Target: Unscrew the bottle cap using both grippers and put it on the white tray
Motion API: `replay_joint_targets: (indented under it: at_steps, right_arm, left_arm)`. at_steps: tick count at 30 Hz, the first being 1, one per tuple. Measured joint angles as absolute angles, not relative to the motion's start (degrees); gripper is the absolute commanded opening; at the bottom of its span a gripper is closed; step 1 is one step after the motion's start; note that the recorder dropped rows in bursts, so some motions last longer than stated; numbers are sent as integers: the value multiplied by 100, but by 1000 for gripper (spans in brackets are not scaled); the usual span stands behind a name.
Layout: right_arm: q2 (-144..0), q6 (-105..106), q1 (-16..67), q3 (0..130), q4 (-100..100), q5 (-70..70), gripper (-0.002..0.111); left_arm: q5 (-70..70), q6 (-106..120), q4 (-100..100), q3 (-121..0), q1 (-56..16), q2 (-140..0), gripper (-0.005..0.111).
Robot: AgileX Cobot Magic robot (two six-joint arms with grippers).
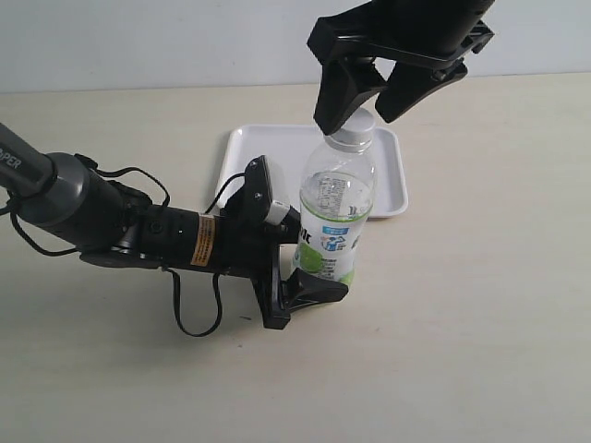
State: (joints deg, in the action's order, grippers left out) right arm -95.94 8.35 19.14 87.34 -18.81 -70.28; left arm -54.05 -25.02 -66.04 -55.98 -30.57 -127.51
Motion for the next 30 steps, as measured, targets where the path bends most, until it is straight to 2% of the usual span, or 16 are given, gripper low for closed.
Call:
replay_joint_targets:
  at_steps: [8,17,19,21,23,25,28,30]
  right_arm:
    - [-9594,847,1914,8734,-1931,-7028,43]
    - [-9594,1220,1914,8757,-2063,-7001,0]
    - [-9594,1339,1914,8757,-2095,-7001,0]
    - [-9594,1397,1914,8769,-2095,-7001,4]
    - [-9594,1407,1914,8769,-2095,-7001,14]
    - [-9594,1420,1914,8769,-2095,-6959,28]
    - [-9594,1420,1914,8769,-2095,-6948,56]
    - [-9594,1429,1914,8769,-2106,-6945,67]
  left_arm:
    - [-5405,-2502,-6604,-5598,-3057,-12751,0]
    - [-5383,-2502,-6627,-5598,-3057,-12751,0]
    - [-5372,-2502,-6638,-5598,-3057,-12751,0]
    - [-5372,-2502,-6636,-5598,-3057,-12751,0]
    - [-5372,-2513,-6636,-5598,-3057,-12751,0]
    - [-5372,-2513,-6640,-5598,-3057,-12751,0]
    - [-5372,-2513,-6650,-5598,-3057,-12751,0]
    - [-5372,-2513,-6650,-5598,-3057,-12751,0]
